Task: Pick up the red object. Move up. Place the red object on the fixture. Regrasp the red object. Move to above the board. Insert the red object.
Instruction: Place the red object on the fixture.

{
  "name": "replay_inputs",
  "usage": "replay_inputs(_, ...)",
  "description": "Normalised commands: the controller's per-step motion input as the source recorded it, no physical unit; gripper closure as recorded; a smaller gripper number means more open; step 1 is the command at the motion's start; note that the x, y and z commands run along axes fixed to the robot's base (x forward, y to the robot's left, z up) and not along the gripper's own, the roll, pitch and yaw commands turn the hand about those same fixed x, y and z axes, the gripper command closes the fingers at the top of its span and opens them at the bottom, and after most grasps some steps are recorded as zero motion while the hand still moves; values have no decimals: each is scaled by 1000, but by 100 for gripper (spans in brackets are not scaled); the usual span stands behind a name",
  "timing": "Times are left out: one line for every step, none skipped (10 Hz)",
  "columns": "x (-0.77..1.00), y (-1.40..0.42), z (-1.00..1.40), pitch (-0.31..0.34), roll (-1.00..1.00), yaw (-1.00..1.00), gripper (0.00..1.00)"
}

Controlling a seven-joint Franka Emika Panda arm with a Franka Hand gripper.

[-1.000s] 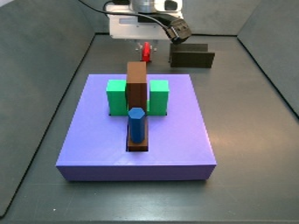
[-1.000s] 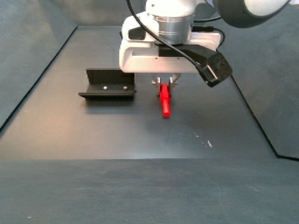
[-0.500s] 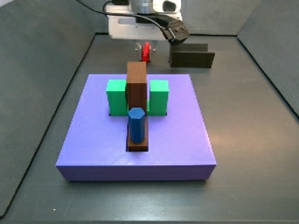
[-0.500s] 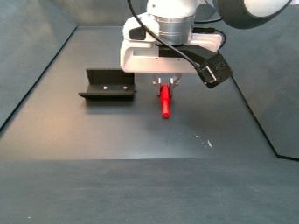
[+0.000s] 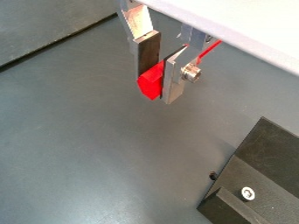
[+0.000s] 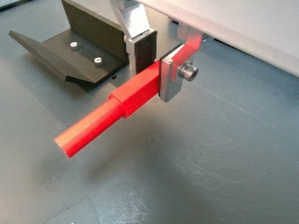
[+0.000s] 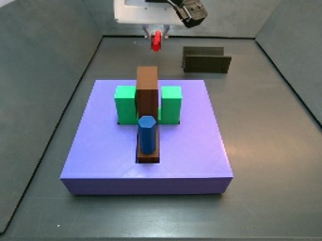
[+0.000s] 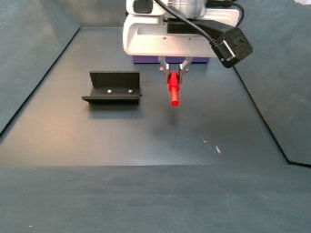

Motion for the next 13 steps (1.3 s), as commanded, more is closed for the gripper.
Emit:
replay_inputs(89, -57, -20, 0, -9, 0, 100)
replay_inputs(517, 237, 217, 137, -686, -231, 100)
replay_inputs(671, 114, 331, 174, -771, -289, 100)
replay_inputs(674, 0, 383, 0, -1000, -400, 100)
replay_inputs(589, 0, 403, 0, -1000, -400, 100)
replay_inputs(566, 0, 397, 0, -1000, -383, 100)
replay_inputs(571, 0, 374, -9, -1000, -377, 100)
replay_inputs(566, 0, 186, -91, -1000, -383, 100)
replay_inputs(540, 0, 154, -106, -1000, -397, 100)
replay_inputs(509, 0, 143, -114, -1000, -400, 100)
replay_inputs(511, 0, 137, -111, -1000, -397, 100)
replay_inputs(531, 0, 129, -89, -1000, -383, 100)
replay_inputs(589, 0, 91, -31, -986, -343, 100)
